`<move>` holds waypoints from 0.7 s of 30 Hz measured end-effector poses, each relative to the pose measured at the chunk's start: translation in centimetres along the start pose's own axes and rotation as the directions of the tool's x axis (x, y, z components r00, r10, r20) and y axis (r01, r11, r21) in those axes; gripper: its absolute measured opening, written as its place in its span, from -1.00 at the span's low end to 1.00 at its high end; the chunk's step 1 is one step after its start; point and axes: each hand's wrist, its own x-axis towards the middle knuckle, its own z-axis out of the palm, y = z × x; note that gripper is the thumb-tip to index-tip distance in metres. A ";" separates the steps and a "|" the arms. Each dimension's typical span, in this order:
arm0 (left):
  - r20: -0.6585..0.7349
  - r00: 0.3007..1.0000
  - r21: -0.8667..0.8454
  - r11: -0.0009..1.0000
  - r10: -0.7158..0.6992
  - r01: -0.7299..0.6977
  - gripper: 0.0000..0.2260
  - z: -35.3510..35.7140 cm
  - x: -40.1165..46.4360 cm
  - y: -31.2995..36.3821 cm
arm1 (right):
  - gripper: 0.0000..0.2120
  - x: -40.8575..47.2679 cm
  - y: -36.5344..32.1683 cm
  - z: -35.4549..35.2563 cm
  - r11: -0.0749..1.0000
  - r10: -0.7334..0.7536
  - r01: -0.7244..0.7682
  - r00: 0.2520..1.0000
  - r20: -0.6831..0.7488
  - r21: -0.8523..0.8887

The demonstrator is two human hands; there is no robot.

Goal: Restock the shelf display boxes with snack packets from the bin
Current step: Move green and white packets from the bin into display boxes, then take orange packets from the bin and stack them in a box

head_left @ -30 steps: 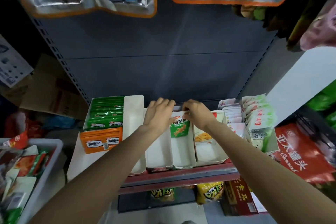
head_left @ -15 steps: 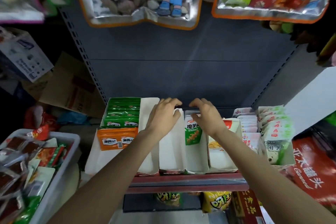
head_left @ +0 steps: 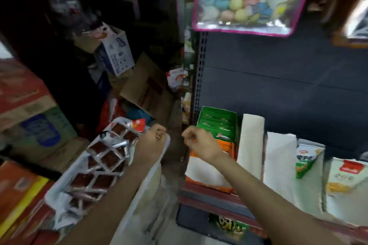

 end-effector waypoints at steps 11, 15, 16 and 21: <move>0.309 0.946 0.303 0.953 -0.103 0.005 -0.65 -12.7 2.9 -18.5 | -0.74 6.7 -6.8 16.4 0.991 0.137 -0.136 0.986 0.098 -0.018; 0.494 0.862 0.424 0.897 -0.115 -0.123 -0.29 -13.6 3.5 -21.9 | -0.30 8.9 -7.2 19.3 0.978 0.205 -0.187 0.947 0.248 -0.094; 0.505 0.856 0.434 0.889 -0.105 -0.148 -0.25 -13.6 3.6 -22.4 | -0.27 9.3 -7.5 19.7 0.976 0.213 -0.193 0.940 0.268 -0.101; 0.528 0.845 0.474 0.854 -0.082 -0.213 -0.31 -13.0 3.9 -24.3 | -0.23 12.1 -8.1 21.6 0.952 0.273 -0.229 0.935 0.225 -0.201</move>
